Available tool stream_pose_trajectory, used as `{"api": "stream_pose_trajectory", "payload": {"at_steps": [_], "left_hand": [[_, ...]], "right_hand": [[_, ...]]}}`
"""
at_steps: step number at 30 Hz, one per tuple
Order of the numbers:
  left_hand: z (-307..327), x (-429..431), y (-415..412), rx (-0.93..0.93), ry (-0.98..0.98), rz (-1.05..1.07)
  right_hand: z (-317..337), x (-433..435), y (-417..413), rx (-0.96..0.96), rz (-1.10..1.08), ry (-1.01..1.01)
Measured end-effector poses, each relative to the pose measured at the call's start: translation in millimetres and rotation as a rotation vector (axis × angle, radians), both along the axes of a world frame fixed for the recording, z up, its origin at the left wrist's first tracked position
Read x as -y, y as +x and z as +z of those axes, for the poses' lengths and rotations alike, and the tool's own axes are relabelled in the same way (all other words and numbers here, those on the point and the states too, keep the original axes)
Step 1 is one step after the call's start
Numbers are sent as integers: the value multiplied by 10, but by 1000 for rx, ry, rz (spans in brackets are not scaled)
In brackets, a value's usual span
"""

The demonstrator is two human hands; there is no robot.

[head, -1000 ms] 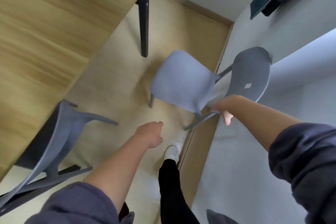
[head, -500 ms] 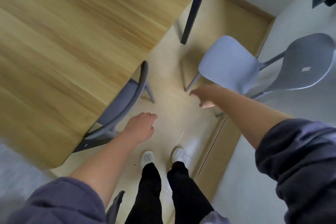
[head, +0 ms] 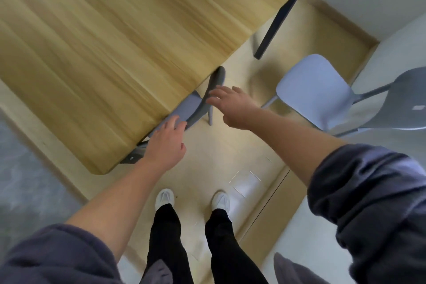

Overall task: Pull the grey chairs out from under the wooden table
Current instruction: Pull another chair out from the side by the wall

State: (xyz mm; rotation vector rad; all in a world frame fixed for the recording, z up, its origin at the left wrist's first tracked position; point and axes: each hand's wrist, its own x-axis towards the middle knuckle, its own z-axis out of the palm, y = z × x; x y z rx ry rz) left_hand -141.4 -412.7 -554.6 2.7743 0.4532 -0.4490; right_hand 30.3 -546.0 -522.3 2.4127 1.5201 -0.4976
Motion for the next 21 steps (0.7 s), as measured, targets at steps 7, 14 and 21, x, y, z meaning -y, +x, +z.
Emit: {"api": "stream_pose_trajectory", "payload": {"at_steps": [7,14,21], "left_hand": [[-190,-445,-8,-336,-149,-122],[-259,-583,23,-311,-125,-247],[-439,-593,42,-291,-11,-354]], "right_hand": [[-319,-417,-346,31,69,-175],[-572,-705,-294,86,-23,-278],[-574,-762,-272,115,20,-388]]}}
